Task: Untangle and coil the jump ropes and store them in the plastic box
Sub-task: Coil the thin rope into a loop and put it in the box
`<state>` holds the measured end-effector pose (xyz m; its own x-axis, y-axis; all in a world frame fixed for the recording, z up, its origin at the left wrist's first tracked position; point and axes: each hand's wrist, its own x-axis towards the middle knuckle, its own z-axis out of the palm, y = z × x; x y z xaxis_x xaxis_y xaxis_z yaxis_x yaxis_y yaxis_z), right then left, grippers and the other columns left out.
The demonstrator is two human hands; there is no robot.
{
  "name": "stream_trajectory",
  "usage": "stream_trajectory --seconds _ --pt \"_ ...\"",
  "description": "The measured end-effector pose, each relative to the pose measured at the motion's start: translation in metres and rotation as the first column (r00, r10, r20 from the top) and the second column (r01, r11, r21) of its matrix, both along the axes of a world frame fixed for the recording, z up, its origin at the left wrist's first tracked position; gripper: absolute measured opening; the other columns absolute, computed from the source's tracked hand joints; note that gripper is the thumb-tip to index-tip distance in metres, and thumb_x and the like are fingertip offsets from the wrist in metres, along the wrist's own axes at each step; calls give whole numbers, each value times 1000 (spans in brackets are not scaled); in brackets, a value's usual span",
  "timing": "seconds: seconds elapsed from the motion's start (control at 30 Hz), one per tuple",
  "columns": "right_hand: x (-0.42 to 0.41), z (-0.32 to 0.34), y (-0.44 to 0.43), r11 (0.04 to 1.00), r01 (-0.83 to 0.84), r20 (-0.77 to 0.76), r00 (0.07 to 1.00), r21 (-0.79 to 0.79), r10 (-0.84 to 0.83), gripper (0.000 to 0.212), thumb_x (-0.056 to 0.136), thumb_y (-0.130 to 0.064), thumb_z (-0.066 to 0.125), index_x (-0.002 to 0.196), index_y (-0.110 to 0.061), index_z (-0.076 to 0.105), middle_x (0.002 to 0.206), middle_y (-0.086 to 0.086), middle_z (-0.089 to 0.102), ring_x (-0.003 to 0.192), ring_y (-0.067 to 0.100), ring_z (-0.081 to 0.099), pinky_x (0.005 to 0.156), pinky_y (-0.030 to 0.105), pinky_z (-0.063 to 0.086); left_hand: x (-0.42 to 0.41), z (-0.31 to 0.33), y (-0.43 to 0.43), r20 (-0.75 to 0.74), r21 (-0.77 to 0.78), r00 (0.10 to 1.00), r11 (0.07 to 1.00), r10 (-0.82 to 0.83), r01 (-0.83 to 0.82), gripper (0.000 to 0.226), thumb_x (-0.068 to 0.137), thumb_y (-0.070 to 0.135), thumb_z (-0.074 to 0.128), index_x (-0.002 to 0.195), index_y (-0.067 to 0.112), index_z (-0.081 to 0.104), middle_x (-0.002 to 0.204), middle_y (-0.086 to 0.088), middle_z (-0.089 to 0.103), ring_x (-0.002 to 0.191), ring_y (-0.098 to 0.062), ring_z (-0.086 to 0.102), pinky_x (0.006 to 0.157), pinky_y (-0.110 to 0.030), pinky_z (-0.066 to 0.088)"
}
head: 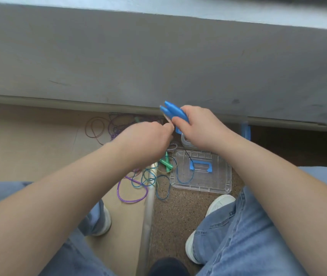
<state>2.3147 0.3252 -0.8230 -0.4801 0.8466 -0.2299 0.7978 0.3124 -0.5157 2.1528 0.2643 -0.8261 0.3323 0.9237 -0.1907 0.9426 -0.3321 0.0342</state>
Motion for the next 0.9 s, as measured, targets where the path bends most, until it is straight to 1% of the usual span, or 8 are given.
stream_trajectory --seconds 0.13,0.27,0.37,0.43,0.53,0.63,0.77,0.9 --pt "3 -11 -9 969 -239 115 966 66 231 17 101 -31 51 99 -14 53 101 11 62 99 33 58 76 37 39 -17 23 16 -48 64 965 963 -259 262 45 99 52 16 88 25 50 80 -2 59 70 -28 57 58 -34 39" --pt "-3 -16 -19 902 -428 55 903 59 425 30 99 -33 54 124 -17 61 99 4 59 99 24 58 84 34 44 -34 19 24 131 157 957 958 -259 238 59 96 63 15 67 22 44 65 1 53 62 -25 48 54 -34 42" --pt "-3 -10 -24 871 -484 -118 863 86 491 25 94 -26 64 116 -14 66 106 4 66 101 19 60 86 27 44 -38 13 27 324 60 939 993 -116 102 62 94 60 26 61 15 51 56 -1 53 58 -20 50 57 -33 41" --pt "-4 -3 -26 891 -446 -193 869 92 455 17 90 -25 70 100 -12 67 91 0 66 87 13 61 78 27 45 -38 11 27 513 -88 853 994 99 -63 59 99 53 40 53 17 46 46 2 43 48 -12 39 51 -25 32" --pt "-3 7 -29 951 -299 -318 897 75 307 16 85 -18 73 81 -23 58 67 -14 55 65 -3 52 62 14 38 -35 4 25 722 -357 566 915 398 -187 60 100 50 47 48 19 43 44 8 34 45 -9 29 48 -29 27" --pt "-2 12 -27 992 -110 -402 907 68 128 18 85 -17 71 77 -22 57 61 -8 54 59 9 49 57 23 36 -22 -1 22 753 -407 442 873 487 -268 47 100 34 47 55 21 43 42 11 34 42 -5 27 45 -24 25" --pt "4 9 -7 981 168 -265 954 98 -138 21 88 -28 65 72 -23 52 63 -6 53 62 17 51 59 33 34 -8 -2 6 627 -194 688 928 366 -318 33 104 31 37 77 24 55 54 11 53 53 -5 47 57 -32 36" --pt "9 0 -2 987 47 11 999 154 -49 14 92 -25 57 84 -14 52 87 11 65 87 34 59 66 34 34 -10 -2 -3 417 3 907 997 64 -72 32 97 45 35 83 22 52 61 5 54 61 -23 52 59 -38 45"
